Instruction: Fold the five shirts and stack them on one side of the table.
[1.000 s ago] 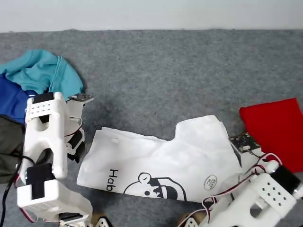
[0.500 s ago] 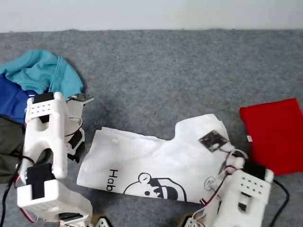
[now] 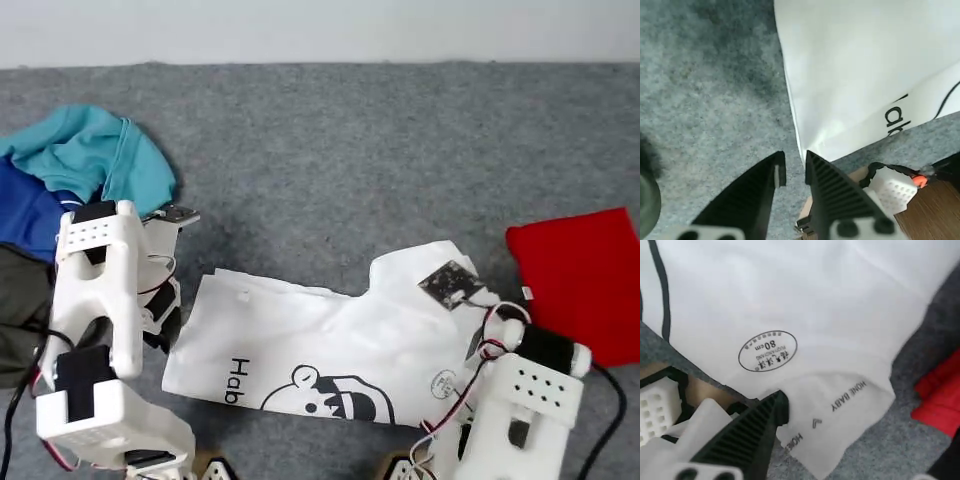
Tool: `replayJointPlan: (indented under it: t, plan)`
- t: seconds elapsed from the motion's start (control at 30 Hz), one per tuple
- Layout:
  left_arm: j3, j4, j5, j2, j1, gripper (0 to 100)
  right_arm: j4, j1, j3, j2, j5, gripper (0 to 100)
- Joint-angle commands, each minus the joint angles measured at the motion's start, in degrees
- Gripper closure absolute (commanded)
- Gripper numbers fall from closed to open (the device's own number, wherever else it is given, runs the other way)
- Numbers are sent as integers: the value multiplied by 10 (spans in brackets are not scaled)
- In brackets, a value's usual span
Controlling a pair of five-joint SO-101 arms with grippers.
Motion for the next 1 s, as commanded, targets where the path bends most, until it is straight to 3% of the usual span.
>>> replayJointPlan:
  t: [0.0, 0.33, 0.5, 0.6, 0.7, 0.83, 0.97]
  plan:
    - [0, 4, -5, -18, -3, 923, 22, -9, -41, -4, -18, 523]
    - [0, 4, -4, -18, -2, 923, 23, 21, -39, -4, -25, 523]
    - [-38, 5, 10, -19, 2, 924, -47, 15, -62, -2, -153, 523]
    - [-84, -7, 76, -18, 3, 924, -77, 12, -91, 2, -257, 523]
    - [-103, -49, 130, 3, 5, 924, -98, -7, -98, 3, -305, 523]
    - [-104, -69, 152, 61, 43, 924, -101, -28, -36, 15, -263, 523]
    - [-109, -74, 153, 124, 79, 925, -152, 17, 43, 14, -210, 523]
